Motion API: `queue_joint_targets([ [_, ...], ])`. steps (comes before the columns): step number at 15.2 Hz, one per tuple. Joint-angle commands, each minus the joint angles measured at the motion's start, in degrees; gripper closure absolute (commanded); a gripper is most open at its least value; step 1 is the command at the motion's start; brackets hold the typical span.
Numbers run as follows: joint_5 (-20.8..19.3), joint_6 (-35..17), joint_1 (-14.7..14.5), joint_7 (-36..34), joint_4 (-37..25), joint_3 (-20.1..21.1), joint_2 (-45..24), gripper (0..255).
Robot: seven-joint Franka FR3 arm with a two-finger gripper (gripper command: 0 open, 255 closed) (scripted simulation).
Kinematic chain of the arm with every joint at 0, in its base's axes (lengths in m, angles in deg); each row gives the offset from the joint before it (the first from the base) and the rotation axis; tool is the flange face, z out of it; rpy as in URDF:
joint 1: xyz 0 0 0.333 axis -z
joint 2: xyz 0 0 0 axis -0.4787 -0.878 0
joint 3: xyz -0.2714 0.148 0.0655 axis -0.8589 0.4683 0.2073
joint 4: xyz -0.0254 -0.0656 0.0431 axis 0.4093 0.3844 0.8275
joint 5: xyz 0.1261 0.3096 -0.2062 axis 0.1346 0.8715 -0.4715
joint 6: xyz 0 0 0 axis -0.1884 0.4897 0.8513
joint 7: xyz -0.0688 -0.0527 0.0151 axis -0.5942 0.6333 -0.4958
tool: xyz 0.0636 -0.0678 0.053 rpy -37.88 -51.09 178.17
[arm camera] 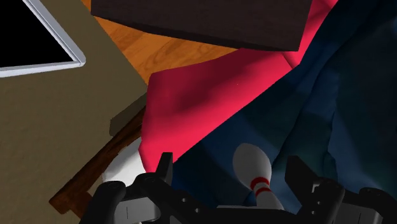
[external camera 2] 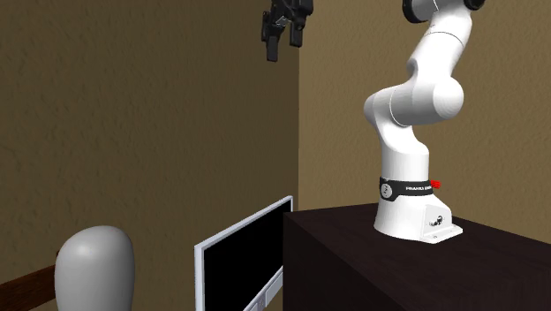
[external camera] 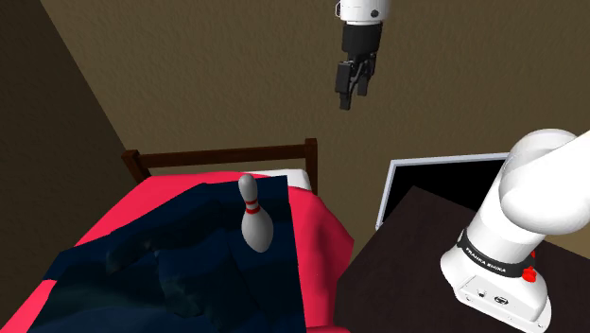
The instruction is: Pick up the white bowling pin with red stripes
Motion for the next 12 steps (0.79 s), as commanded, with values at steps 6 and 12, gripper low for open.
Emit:
queue_joint_targets([
  [6,1.87,-11.53,-1.15,-0.81,-1.03,2.09,-12.19,0],
  [12,2.56,-19.59,-2.11,-1.64,-5.12,3.92,-24.06,0],
])
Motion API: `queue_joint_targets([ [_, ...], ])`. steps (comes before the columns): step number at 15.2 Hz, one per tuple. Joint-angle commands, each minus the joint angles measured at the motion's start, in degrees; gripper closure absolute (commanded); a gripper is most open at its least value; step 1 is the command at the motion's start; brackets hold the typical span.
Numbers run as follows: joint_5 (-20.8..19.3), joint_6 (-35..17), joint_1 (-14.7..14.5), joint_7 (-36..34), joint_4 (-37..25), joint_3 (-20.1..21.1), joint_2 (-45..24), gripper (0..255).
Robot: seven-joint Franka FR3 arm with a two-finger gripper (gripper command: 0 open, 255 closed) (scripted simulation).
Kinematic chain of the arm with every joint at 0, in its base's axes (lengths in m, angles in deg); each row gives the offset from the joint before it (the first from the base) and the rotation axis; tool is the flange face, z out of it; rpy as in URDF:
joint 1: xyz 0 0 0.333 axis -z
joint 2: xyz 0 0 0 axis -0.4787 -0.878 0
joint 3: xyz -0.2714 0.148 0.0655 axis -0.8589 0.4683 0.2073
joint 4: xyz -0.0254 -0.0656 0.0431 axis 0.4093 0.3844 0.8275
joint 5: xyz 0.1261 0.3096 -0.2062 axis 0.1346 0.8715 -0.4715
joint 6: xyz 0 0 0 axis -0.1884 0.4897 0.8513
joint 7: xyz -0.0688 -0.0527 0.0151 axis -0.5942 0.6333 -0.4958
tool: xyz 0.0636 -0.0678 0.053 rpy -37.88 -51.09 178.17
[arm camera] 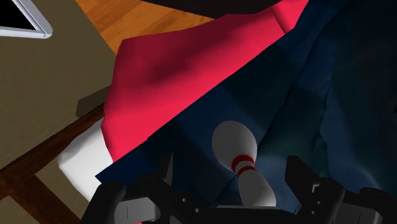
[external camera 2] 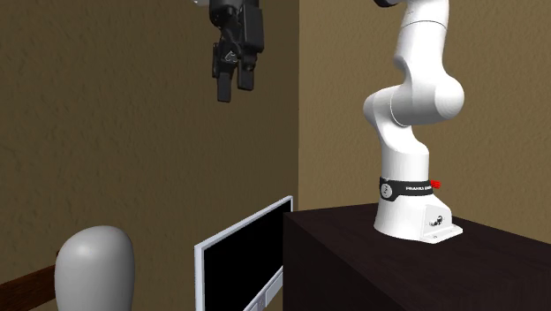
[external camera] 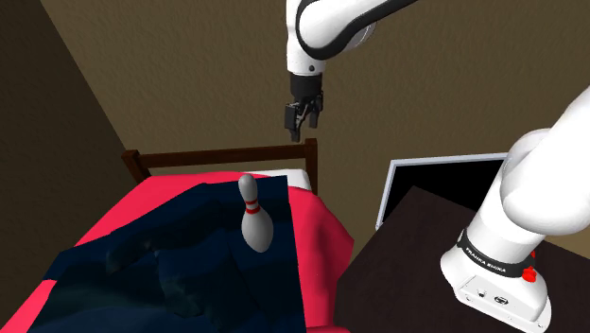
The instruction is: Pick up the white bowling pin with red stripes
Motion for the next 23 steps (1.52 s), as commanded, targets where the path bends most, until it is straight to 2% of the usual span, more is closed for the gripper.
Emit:
queue_joint_targets([
  [1,0.14,-2.90,-0.52,-0.74,-1.69,0.90,-4.43,0],
  [9,-0.80,-10.02,-2.18,-2.24,-11.77,2.74,-21.25,0],
  [17,-2.74,-12.86,-4.90,-3.66,-26.25,3.44,-38.21,0],
  [23,-3.12,-16.50,-5.14,-3.56,-25.12,3.18,-40.75,0],
])
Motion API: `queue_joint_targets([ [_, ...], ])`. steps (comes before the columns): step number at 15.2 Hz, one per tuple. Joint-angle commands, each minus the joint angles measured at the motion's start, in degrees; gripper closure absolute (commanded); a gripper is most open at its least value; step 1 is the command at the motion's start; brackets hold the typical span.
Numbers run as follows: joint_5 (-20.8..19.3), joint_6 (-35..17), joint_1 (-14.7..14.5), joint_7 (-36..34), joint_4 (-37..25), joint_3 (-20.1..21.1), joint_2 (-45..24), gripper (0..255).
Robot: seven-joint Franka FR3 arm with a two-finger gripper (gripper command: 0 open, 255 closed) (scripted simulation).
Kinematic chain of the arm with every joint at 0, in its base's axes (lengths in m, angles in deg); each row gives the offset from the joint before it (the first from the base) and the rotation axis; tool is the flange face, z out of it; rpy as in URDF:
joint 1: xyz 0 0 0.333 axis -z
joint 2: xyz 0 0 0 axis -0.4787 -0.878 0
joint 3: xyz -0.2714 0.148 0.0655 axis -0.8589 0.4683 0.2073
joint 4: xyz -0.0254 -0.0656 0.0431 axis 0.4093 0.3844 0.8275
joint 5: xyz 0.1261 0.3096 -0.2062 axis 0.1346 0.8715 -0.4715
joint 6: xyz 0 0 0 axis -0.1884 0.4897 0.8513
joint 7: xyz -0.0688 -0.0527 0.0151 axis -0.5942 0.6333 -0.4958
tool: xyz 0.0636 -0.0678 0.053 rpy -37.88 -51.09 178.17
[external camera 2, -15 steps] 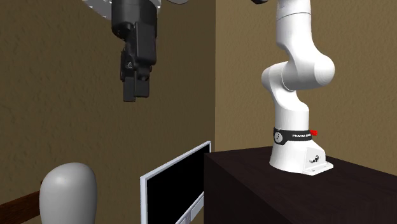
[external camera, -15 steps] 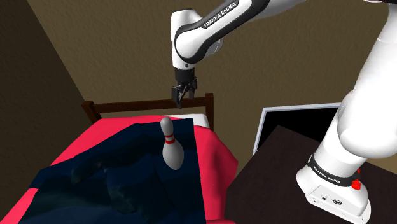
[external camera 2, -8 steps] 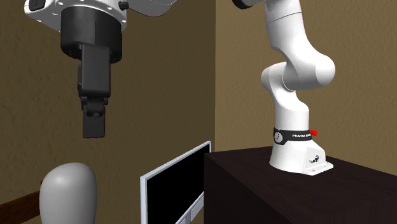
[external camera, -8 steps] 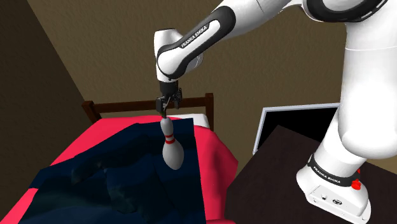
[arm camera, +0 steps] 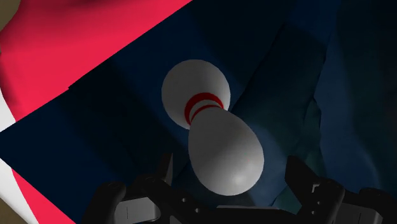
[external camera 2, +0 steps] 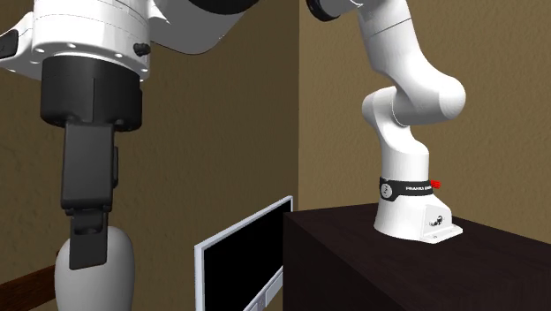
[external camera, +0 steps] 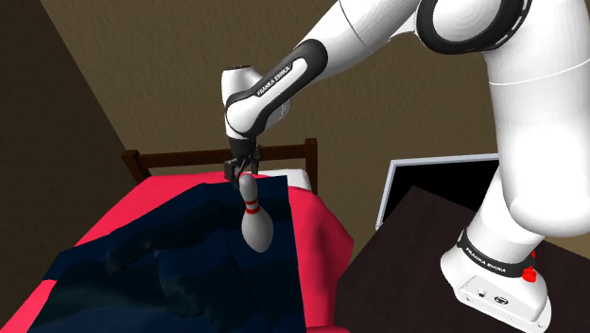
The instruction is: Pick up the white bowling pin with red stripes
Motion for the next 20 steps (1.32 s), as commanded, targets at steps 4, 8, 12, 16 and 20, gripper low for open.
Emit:
queue_joint_targets([
  [4,-0.16,-1.65,-0.06,0.10,0.52,-0.12,-1.13,255],
  [8,-0.13,-1.65,0.00,0.17,0.63,-0.12,-1.03,255],
  [12,-0.13,-1.67,-0.01,0.16,0.64,-0.12,-1.03,255],
  [16,0.03,0.23,0.04,0.03,-0.10,0.01,0.15,255],
  [20,0.28,2.66,0.19,-0.03,-0.87,0.18,1.83,255],
])
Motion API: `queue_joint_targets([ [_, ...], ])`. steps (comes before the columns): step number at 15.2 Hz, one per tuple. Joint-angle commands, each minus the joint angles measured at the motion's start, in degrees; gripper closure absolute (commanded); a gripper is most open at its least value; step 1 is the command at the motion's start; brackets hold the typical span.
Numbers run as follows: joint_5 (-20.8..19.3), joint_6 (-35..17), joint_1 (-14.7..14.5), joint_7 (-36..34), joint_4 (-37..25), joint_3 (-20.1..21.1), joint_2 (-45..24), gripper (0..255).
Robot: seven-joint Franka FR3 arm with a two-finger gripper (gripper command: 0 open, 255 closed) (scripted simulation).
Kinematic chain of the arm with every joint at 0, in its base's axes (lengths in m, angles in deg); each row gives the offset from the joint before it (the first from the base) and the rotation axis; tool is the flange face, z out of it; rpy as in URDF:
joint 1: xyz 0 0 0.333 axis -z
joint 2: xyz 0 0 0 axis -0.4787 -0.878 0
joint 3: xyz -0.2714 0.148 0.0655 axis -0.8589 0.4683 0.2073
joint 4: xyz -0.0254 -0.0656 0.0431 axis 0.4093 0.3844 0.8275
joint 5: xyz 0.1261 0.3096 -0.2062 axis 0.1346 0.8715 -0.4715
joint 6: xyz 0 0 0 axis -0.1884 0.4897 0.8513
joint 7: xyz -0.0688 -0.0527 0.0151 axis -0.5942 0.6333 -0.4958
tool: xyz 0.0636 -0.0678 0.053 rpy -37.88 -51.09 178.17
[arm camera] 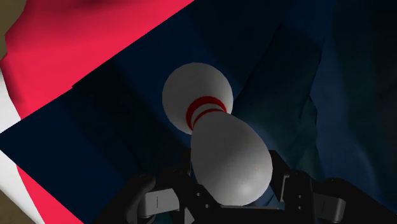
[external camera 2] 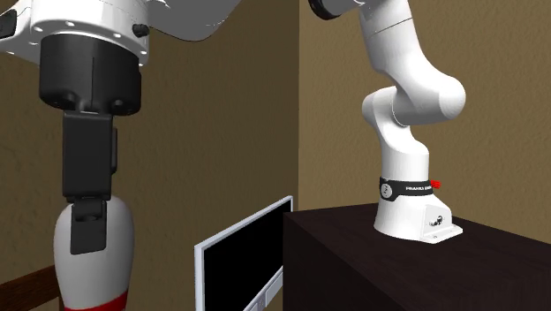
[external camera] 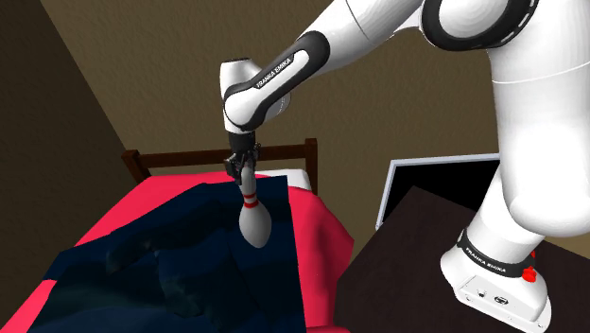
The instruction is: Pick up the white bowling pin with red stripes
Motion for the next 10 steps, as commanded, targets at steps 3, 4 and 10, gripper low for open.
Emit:
queue_joint_targets([
  [3,0.24,2.37,0.11,-0.12,-0.87,0.16,1.67,255],
  [4,0.29,3.00,0.15,-0.14,-1.14,0.19,2.04,255],
  [10,0.51,5.66,0.26,-0.24,-2.38,0.31,3.49,255],
])
